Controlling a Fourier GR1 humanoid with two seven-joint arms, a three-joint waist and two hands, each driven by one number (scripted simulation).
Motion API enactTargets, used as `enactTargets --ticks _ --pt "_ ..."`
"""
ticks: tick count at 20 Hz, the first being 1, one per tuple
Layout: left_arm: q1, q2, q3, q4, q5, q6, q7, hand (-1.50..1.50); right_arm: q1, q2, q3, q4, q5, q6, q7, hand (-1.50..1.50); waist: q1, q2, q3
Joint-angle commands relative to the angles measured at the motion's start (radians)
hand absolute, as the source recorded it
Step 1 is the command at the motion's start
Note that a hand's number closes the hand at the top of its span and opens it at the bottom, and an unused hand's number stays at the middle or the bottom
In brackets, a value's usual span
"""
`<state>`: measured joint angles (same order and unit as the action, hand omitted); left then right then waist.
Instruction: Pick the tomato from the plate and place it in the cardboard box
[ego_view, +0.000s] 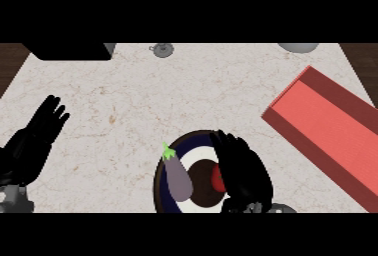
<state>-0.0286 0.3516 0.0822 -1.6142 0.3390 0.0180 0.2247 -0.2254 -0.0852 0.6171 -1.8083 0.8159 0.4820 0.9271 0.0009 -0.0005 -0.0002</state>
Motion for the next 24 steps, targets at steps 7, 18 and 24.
enactTargets --ticks 7,18,24 --pt "0.026 -0.025 0.044 0.036 -0.006 -0.074 -0.048 0.00 0.041 0.072 0.034 0.134 0.100 0.000 0.004 -1.50 0.002 0.001 0.000" --pt "0.018 -0.080 0.028 -0.156 -0.065 0.007 0.139 0.00 0.102 0.034 -0.017 0.145 0.125 0.018 -0.080 -1.50 0.000 -0.001 0.000" --pt "0.002 -0.062 0.102 0.009 -0.048 -0.114 0.010 0.00 0.017 0.075 -0.069 0.333 0.154 -0.091 -0.170 -1.50 0.002 0.001 0.000"
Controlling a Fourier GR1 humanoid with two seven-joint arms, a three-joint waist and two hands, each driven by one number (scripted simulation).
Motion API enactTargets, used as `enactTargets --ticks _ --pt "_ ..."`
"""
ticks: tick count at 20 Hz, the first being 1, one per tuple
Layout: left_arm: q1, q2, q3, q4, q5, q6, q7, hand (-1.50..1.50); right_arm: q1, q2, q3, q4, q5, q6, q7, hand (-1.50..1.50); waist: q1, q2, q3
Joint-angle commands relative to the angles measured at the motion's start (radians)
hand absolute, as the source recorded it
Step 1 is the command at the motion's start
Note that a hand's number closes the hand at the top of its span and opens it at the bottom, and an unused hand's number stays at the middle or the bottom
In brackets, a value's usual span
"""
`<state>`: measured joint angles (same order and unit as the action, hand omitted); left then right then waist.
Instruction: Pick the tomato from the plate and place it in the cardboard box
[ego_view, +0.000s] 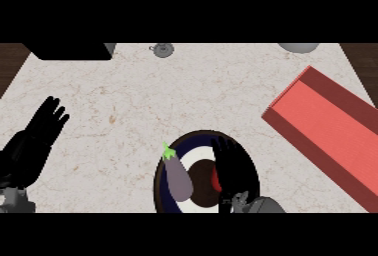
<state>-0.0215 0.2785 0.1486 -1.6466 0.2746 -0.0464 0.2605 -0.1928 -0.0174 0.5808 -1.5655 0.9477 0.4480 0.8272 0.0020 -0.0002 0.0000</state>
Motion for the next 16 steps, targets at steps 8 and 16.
enactTargets --ticks 8,16 --pt "0.028 -0.013 0.036 0.003 -0.023 -0.063 -0.028 0.00 0.002 0.006 0.007 0.053 0.092 -0.080 -0.146 1.50 0.001 0.000 0.000" --pt "0.017 -0.056 0.025 -0.020 -0.058 -0.035 -0.013 0.00 0.015 -0.053 -0.063 -0.021 0.076 -0.019 -0.251 1.50 -0.002 0.000 0.000"
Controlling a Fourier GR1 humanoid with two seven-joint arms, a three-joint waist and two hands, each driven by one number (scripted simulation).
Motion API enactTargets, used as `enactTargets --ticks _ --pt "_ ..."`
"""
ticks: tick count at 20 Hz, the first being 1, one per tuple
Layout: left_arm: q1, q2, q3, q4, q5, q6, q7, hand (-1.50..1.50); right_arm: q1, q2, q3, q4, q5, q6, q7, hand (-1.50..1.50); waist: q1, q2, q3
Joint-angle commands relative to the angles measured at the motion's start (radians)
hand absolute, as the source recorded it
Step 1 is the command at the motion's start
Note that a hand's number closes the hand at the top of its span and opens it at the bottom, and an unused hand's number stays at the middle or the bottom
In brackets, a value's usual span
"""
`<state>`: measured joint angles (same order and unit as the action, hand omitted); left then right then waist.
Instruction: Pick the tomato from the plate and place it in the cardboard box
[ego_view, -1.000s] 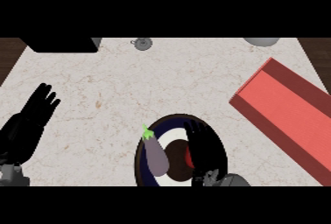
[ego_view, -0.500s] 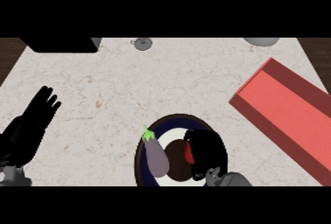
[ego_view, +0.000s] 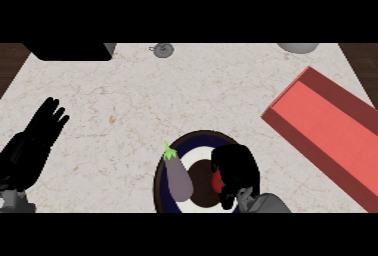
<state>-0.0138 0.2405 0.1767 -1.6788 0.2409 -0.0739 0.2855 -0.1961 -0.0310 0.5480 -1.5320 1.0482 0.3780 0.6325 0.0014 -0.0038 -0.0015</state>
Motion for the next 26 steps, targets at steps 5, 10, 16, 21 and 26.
enactTargets --ticks 5,10,16,21,26 --pt "-0.038 -0.021 -0.006 0.047 -0.030 -0.002 -0.014 0.00 0.119 -0.164 -0.033 -0.127 -0.049 0.033 -0.205 1.50 -0.005 0.003 0.002" --pt "0.015 -0.005 0.036 -0.026 0.016 -0.034 0.027 0.00 0.200 -0.194 -0.011 -0.174 0.051 -0.076 -0.219 1.50 -0.002 0.002 0.002" --pt "-0.013 0.016 0.061 0.037 0.025 -0.061 0.000 0.00 0.175 -0.208 -0.043 -0.473 0.039 0.042 -0.154 1.50 -0.007 0.001 0.001" --pt "-0.032 0.000 0.050 0.018 -0.010 -0.013 0.015 0.00 0.124 -0.215 -0.076 -0.703 0.040 0.091 -0.126 1.50 -0.012 -0.001 0.001" --pt "0.023 -0.019 0.028 0.009 -0.014 -0.046 -0.021 0.00 0.047 -0.115 -0.093 -0.909 0.082 0.193 0.066 1.50 -0.008 -0.002 0.000"
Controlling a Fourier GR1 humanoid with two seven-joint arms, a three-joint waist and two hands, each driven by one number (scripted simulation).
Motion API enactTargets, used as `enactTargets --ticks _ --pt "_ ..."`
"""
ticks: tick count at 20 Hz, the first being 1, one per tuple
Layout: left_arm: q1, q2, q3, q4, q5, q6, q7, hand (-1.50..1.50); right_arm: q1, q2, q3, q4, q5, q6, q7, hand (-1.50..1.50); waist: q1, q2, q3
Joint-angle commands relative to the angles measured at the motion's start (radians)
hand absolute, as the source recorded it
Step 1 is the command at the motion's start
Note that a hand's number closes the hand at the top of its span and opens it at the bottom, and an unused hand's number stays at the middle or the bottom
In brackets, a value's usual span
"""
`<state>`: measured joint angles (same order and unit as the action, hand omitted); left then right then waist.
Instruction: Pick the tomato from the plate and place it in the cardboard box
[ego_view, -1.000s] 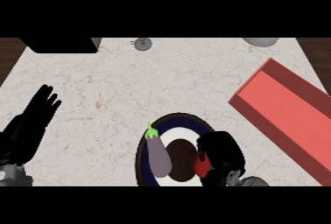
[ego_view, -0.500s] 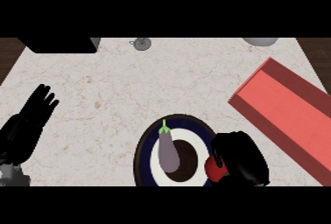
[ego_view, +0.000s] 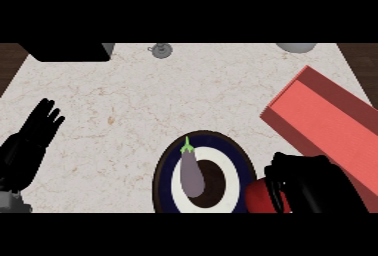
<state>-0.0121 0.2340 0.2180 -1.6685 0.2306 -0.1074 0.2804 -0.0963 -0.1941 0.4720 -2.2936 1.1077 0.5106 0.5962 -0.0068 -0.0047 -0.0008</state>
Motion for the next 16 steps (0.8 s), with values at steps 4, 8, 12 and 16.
enactTargets --ticks 4,8,12,16 --pt "0.013 -0.024 -0.023 0.015 -0.015 -0.010 -0.025 0.00 -0.202 0.074 -0.177 -0.160 -0.015 0.167 0.183 1.50 0.005 0.003 -0.001" --pt "-0.024 -0.024 -0.012 0.041 -0.030 0.014 -0.027 0.00 -0.305 0.049 -0.328 -0.156 -0.034 0.232 0.203 1.50 0.001 0.003 0.000" --pt "-0.051 -0.031 -0.014 0.043 -0.037 0.034 0.006 0.00 -0.249 0.005 -0.475 -0.127 -0.083 0.203 0.099 1.50 0.002 0.004 0.001" --pt "0.052 -0.014 0.010 0.010 0.010 -0.059 -0.059 0.00 -0.359 -0.108 -0.686 0.072 -0.177 0.209 -0.052 1.50 0.011 0.005 0.001"
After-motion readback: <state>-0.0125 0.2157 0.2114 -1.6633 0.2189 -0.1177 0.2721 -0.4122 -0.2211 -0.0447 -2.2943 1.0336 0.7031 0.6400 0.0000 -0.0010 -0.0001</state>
